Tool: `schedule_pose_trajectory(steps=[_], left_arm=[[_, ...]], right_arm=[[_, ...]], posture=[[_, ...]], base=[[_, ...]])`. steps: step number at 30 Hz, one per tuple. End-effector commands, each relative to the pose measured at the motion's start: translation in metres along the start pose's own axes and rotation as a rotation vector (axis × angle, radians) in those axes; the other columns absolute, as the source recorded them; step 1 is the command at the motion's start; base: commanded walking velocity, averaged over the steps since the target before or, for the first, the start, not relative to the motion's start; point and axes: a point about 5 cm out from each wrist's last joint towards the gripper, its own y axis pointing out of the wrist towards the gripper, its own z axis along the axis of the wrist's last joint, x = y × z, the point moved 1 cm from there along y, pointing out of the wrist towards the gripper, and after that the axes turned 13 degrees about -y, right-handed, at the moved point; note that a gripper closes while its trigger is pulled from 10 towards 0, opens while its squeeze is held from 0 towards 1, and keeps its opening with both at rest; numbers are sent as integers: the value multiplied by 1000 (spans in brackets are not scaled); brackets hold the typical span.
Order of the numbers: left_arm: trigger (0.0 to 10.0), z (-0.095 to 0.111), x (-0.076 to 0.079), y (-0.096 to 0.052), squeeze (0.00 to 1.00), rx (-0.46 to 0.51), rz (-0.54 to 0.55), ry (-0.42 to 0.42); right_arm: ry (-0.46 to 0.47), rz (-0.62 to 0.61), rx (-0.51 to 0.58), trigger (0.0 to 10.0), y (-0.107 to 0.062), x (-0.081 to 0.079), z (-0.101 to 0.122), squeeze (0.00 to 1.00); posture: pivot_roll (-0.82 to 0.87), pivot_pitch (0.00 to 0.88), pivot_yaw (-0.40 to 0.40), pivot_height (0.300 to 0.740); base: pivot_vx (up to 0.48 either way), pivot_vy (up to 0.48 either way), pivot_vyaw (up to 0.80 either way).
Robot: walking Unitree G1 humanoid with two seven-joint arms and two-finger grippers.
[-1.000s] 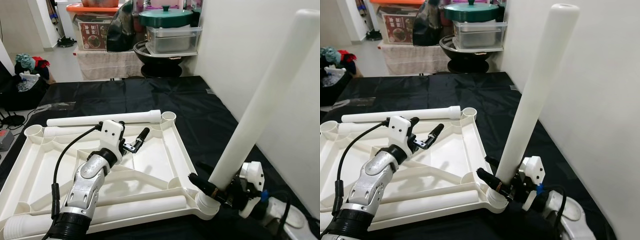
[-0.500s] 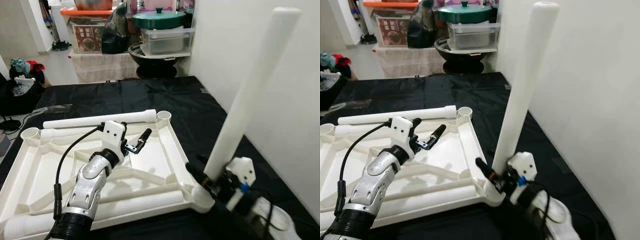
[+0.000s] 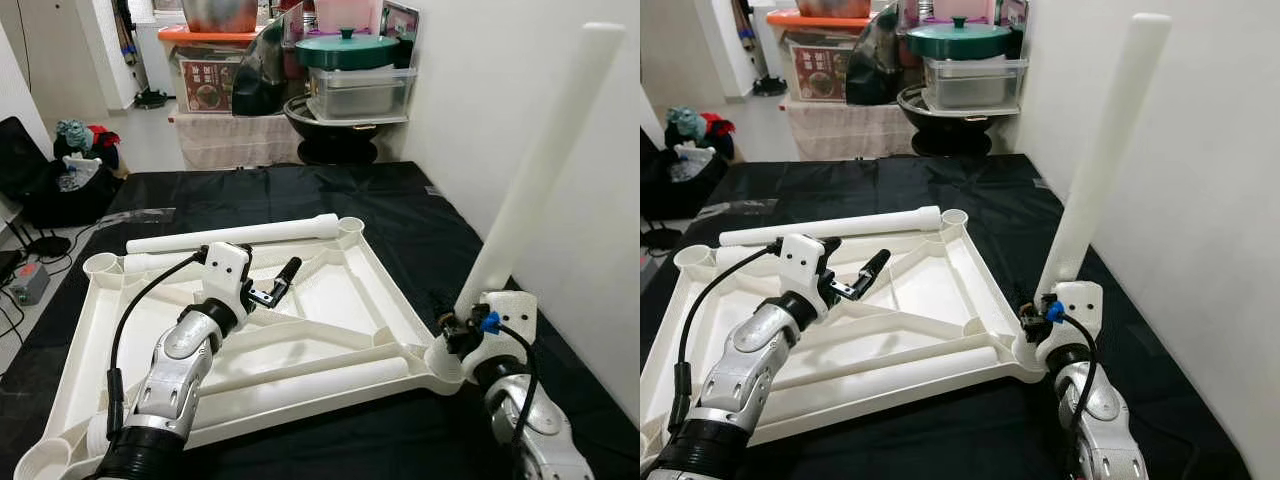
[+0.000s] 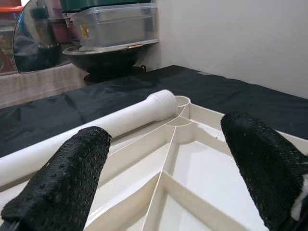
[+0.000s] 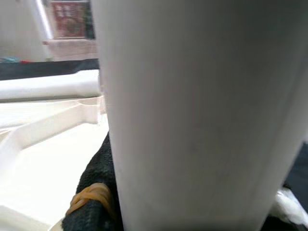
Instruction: Building children table
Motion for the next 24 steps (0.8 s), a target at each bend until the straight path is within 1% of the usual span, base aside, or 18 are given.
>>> schedule_pose_trajectory(steps=[1,7,8,11,12,15,19,21,23,24], left_arm=[[10000,-4,-2,0,0,-14,11,-8],[10000,-4,0,0,0,-12,10,-10],[10000,-4,-2,-1,0,-12,18,-6],[10000,-3,-5,-1,0,-13,25,-3],[10000,-2,-6,-1,0,-13,24,-2],[10000,-3,-6,-1,0,-15,23,0],[10000,-3,-5,1,0,-17,21,0],[10000,-2,-4,2,0,-15,13,0],[10000,-2,-3,2,0,-14,11,0],[10000,-1,-5,3,0,-15,14,3]], right_arm=[[-26,-72,-220,10000,-8,9,-42,0],[-33,-105,-224,10000,-5,10,-40,0],[-22,-125,-230,10000,-4,9,-39,0],[-18,-127,-227,10000,-3,6,-37,0],[-5,-116,-200,10000,-3,4,-33,0],[12,-108,-176,10000,-3,2,-30,0],[14,-91,-132,10000,-3,3,-23,0],[14,-58,-99,10000,-3,2,-18,0],[14,-49,-90,10000,-3,2,-17,0],[29,-31,-68,10000,-3,2,-14,0]], posture=[[-24,0,-18,740],[-22,0,-22,740],[-20,0,-21,740],[-20,0,-22,740],[-26,0,-19,740],[-26,0,-19,740],[-31,0,-15,740],[-30,0,-12,740],[-30,0,-12,740],[-32,0,-10,740]], base=[[0,0,0],[0,0,0],[0,0,0],[0,0,0],[0,0,0],[0,0,0],[0,0,0],[0,0,0],[0,0,0],[0,0,0]])
